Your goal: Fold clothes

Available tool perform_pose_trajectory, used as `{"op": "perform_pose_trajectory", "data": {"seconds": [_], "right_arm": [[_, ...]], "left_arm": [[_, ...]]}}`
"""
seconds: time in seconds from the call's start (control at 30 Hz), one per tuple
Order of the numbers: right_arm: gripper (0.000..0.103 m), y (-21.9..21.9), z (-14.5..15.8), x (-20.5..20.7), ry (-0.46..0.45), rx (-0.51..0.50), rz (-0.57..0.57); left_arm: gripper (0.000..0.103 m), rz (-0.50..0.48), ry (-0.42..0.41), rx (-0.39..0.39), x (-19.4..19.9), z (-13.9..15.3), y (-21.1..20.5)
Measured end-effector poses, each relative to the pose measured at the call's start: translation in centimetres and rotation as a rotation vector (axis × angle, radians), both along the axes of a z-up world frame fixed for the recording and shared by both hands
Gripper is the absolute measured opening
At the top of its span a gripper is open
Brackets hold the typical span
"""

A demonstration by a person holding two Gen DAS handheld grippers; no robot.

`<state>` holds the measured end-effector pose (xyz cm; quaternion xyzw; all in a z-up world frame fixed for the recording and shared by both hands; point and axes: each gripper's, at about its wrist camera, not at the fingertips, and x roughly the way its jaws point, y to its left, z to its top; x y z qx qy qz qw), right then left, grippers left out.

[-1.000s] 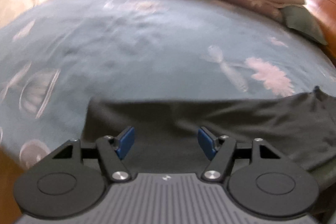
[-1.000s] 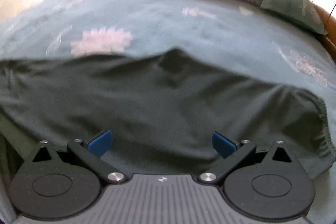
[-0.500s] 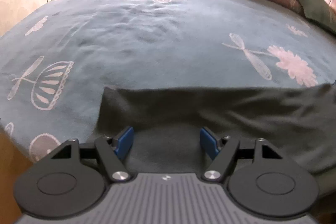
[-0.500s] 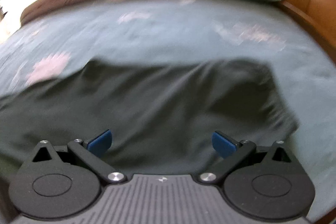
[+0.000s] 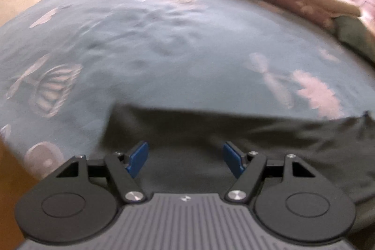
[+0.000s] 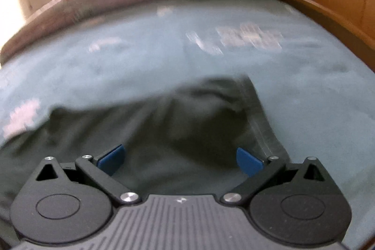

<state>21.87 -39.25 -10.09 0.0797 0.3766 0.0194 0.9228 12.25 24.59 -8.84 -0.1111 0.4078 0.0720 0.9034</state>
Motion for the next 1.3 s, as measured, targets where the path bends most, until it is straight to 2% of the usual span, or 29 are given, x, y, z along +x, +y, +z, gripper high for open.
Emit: {"op": "perform_pose_trajectory", "data": {"seconds": [0.13,0.2,0.27,0.3,0.33,0.4,0.5,0.6,0.77,0.9,1.3], "right_arm": [[0.103,1.9,0.1,2.8,-0.043,-0.002,0.046],[0.103,1.6,-0.8,4.3,-0.003,-0.02,0.036],[0.103,0.3,-2.2,5.0,0.061,-0.056,-0.017],[0.103,-0.6,-2.8,5.0,0.065,-0.043,-0.017],[0.103,-1.1,-2.7,4.5,0.036,-0.017,0.002],[0.103,-1.1,-2.0,4.2,0.049,-0.008,-0.005],[0.103,0.2,-0.4,2.8,0.048,-0.026,-0.048],[0.103,2.1,0.3,1.0,0.027,0.003,-0.039],[0.103,3.7,-1.7,-0.6,0.103,-0.001,-0.057],[0.103,4.3,-2.1,-1.1,0.093,-0.041,-0.051],[0.103,6.2,-2.7,-1.1,0.063,-0.127,-0.136]], "left_arm": [[0.072,-0.085,-0.021,-0.013,1.5,0.3,-2.8],[0.073,-0.086,-0.008,-0.011,2.0,-0.2,-3.5],[0.073,-0.039,0.035,-0.015,2.1,-1.1,-3.0],[0.071,-0.005,0.069,-0.024,2.1,-1.9,-2.4],[0.074,-0.003,0.052,-0.026,1.8,-2.1,-2.1],[0.074,-0.006,0.054,-0.039,1.8,-2.1,-1.8],[0.073,-0.006,0.067,-0.038,2.0,-1.7,-2.2],[0.074,-0.022,0.068,-0.032,1.8,-1.3,-3.1],[0.074,-0.048,0.071,-0.021,1.4,-0.6,-4.6],[0.074,-0.07,0.074,-0.013,1.1,0.0,-5.8],[0.075,-0.282,-0.044,-0.01,0.0,4.7,-14.4]]}}
